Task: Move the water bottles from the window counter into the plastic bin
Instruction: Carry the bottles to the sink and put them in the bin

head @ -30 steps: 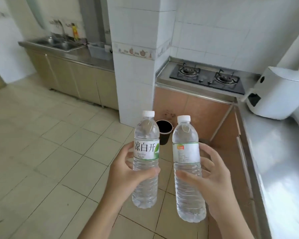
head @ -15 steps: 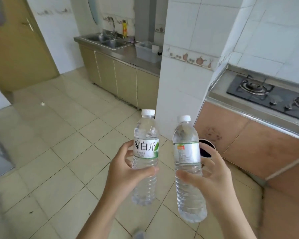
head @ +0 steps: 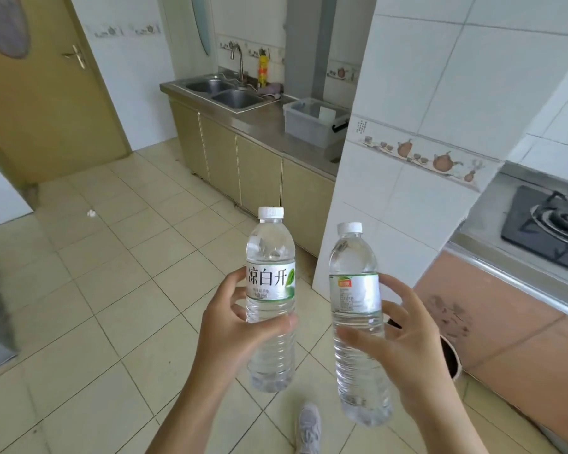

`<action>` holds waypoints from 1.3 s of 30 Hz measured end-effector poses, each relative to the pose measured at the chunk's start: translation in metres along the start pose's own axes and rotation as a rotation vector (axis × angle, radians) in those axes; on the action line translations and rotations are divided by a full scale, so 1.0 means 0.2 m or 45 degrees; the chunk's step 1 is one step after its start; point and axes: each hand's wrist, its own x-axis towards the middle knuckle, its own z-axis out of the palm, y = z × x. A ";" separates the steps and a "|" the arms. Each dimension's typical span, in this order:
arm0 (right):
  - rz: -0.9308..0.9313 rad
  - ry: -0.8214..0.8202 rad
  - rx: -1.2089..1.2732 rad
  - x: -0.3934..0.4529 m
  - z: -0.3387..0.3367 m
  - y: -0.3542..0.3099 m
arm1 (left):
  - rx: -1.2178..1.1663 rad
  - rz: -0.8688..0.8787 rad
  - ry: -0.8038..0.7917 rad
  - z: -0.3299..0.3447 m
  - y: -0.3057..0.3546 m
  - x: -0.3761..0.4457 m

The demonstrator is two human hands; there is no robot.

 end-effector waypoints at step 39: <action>0.020 0.209 0.004 3.43 1.16 -0.41 | 0.039 0.020 -0.278 0.19 0.34 3.78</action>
